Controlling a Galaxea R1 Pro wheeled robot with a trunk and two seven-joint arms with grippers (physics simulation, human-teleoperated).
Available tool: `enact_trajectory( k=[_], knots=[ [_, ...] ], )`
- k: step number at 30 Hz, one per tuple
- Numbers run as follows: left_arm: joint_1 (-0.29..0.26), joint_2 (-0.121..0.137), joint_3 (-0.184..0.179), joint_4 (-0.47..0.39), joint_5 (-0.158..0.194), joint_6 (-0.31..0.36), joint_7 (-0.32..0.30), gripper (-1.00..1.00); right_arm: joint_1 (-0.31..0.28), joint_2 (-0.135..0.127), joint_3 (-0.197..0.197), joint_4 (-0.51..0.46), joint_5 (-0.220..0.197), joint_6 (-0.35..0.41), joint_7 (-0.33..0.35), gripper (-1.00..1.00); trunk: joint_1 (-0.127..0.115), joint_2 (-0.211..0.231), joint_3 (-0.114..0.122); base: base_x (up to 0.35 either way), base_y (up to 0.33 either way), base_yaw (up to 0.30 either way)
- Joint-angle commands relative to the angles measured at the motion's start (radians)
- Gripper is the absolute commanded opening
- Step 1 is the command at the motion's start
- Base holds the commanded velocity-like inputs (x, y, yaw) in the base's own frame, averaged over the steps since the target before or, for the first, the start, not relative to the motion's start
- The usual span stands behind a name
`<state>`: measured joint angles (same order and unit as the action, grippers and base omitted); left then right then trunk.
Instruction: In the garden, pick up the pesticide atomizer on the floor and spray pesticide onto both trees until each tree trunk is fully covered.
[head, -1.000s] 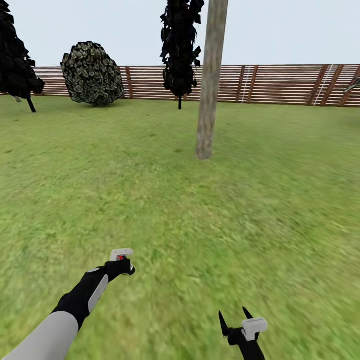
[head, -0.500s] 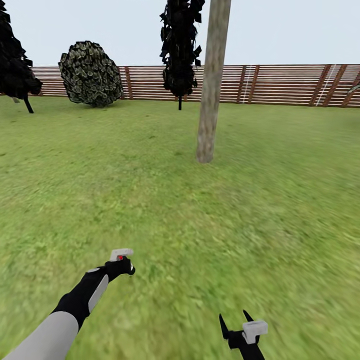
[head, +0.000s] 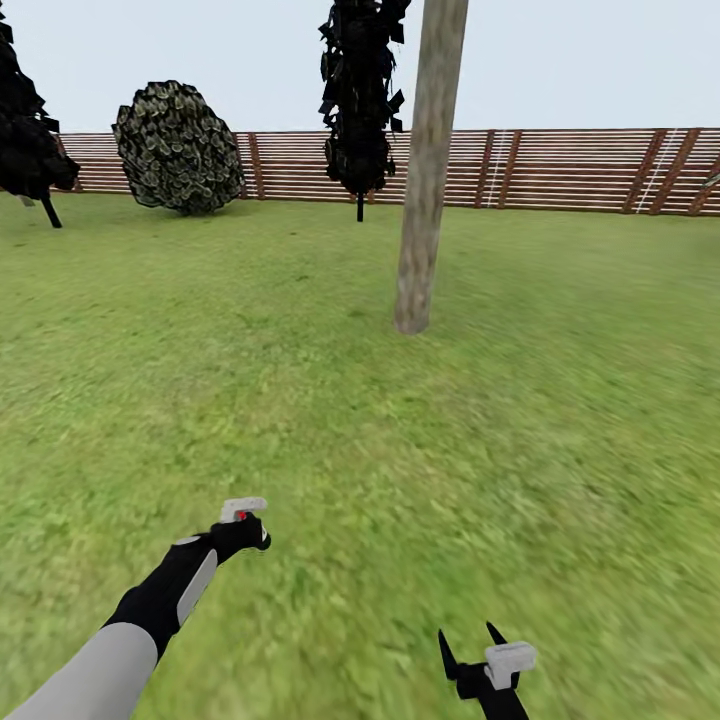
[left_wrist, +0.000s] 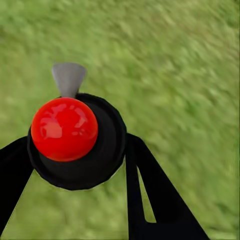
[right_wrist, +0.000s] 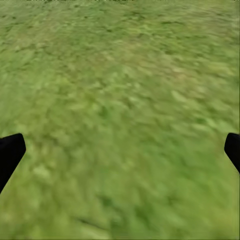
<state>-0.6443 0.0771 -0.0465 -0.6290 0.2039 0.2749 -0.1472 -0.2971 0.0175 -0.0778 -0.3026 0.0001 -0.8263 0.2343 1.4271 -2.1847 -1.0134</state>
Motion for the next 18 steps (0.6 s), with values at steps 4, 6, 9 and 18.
enact_trajectory(
  k=[4, 6, 9, 18],
  knots=[
    [0.0, 0.001, -0.004, -0.001, 0.01, 0.006, 0.001, -1.0, -0.001, 0.001, -0.008, 0.0, 0.0, -0.002, 0.009, 1.0, 0.0, 0.0, -0.001, 0.339, 0.0, 0.0],
    [0.0, 0.001, -0.004, -0.001, 0.01, 0.006, 0.001, -1.0, -0.001, 0.001, -0.008, 0.0, 0.0, -0.002, 0.009, 1.0, 0.0, 0.0, -0.001, 0.339, 0.0, 0.0],
    [0.0, 0.001, -0.005, 0.0, 0.011, 0.006, 0.001, -1.0, -0.001, 0.001, -0.008, 0.0, 0.0, -0.002, 0.009, 1.0, 0.0, 0.0, -0.001, 0.339, 0.0, 0.0],
    [0.0, 0.001, -0.004, 0.0, 0.011, 0.005, 0.001, -1.0, -0.001, 0.001, -0.008, 0.001, 0.0, -0.002, 0.009, 1.0, 0.0, 0.0, -0.001, 0.339, 0.0, 0.0]
  ],
)
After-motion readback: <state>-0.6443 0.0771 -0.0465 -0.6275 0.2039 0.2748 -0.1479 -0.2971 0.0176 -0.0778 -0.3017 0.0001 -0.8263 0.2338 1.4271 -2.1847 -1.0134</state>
